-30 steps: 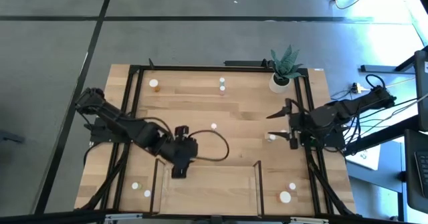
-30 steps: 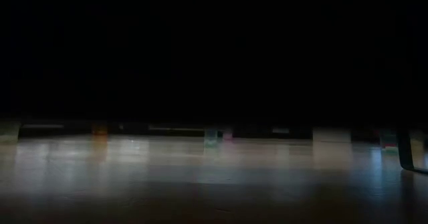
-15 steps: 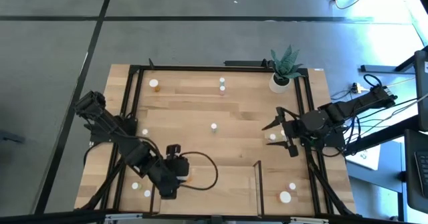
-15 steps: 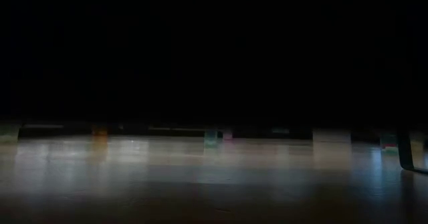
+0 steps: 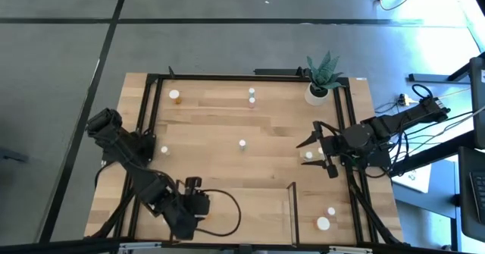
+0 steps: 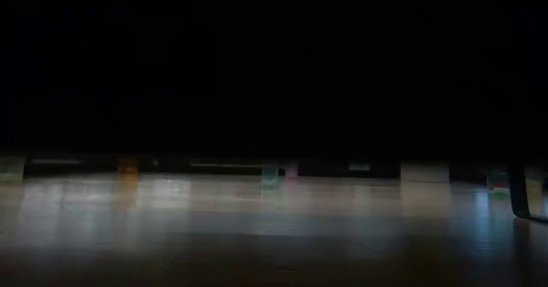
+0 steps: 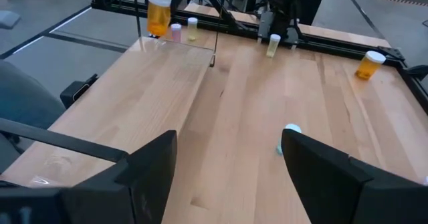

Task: Pick and place medicine bottles onto shelf by color
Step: Put the middle orange pill bottle on the shelf

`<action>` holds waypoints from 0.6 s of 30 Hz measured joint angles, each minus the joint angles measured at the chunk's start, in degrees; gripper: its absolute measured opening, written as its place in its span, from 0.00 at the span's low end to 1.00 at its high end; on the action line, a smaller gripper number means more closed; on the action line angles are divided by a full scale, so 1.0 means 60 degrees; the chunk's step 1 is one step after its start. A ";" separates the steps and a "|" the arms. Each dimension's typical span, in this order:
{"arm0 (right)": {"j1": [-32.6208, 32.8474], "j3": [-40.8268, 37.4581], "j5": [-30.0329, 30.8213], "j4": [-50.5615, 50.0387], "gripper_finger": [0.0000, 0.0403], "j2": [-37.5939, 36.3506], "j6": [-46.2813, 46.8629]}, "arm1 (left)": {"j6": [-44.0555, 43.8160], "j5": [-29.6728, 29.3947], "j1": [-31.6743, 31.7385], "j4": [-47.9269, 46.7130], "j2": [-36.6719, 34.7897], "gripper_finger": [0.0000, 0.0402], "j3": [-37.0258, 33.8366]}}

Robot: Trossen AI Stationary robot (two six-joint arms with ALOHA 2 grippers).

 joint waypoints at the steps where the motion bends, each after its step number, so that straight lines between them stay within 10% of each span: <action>1: 0.0000 0.0000 0.0000 0.0000 0.67 0.0000 0.0005 | 0.0000 -0.0008 -0.0060 0.0038 0.0011 0.49 0.0000; 18: 0.0000 0.0000 0.0000 0.0040 0.67 0.0004 -0.0008 | 0.0696 -0.0144 -0.0503 0.0633 0.0563 0.49 0.0000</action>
